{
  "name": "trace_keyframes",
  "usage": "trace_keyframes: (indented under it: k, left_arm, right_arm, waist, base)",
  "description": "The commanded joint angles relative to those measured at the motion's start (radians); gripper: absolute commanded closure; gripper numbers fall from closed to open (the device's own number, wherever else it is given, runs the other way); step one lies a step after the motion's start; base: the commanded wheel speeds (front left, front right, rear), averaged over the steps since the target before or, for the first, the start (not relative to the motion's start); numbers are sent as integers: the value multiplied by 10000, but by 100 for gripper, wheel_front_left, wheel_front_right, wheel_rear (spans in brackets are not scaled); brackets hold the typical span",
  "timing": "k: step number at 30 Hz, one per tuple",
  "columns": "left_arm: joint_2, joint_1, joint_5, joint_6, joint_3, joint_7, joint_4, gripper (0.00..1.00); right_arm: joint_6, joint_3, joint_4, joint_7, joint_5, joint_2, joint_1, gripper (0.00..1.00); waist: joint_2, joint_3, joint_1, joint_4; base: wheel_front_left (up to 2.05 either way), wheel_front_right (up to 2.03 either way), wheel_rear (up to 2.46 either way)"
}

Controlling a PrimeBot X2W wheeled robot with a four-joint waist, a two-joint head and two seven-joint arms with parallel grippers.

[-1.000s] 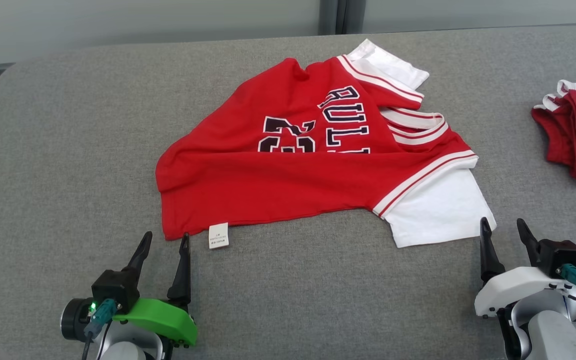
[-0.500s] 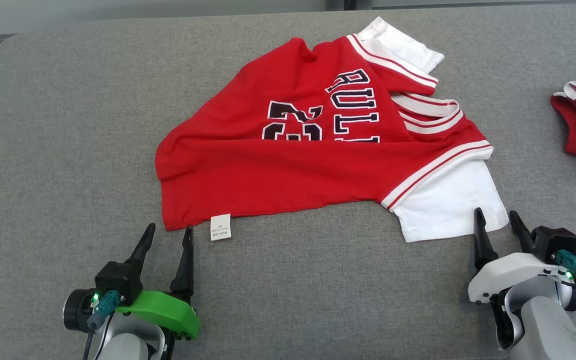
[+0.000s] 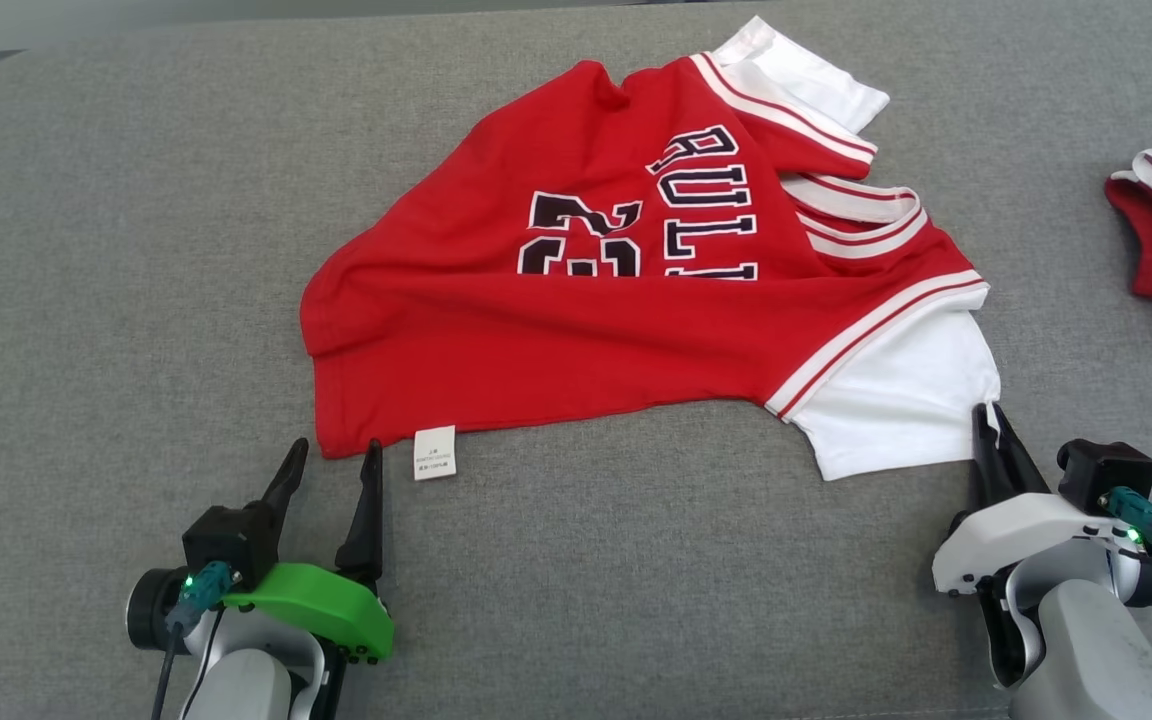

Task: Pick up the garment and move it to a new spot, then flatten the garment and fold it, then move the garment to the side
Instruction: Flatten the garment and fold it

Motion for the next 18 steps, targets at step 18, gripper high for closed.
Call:
trace_keyframes:
  k: [18]
  left_arm:
    - [207, -435, -1392, -31, -288, 14, 760, 0]
  right_arm:
    - [-28, -1, -408, 61, -58, -65, 377, 100]
  waist:
    - [0, 89, 0, -661]
  base:
    - [0, 0, 0]
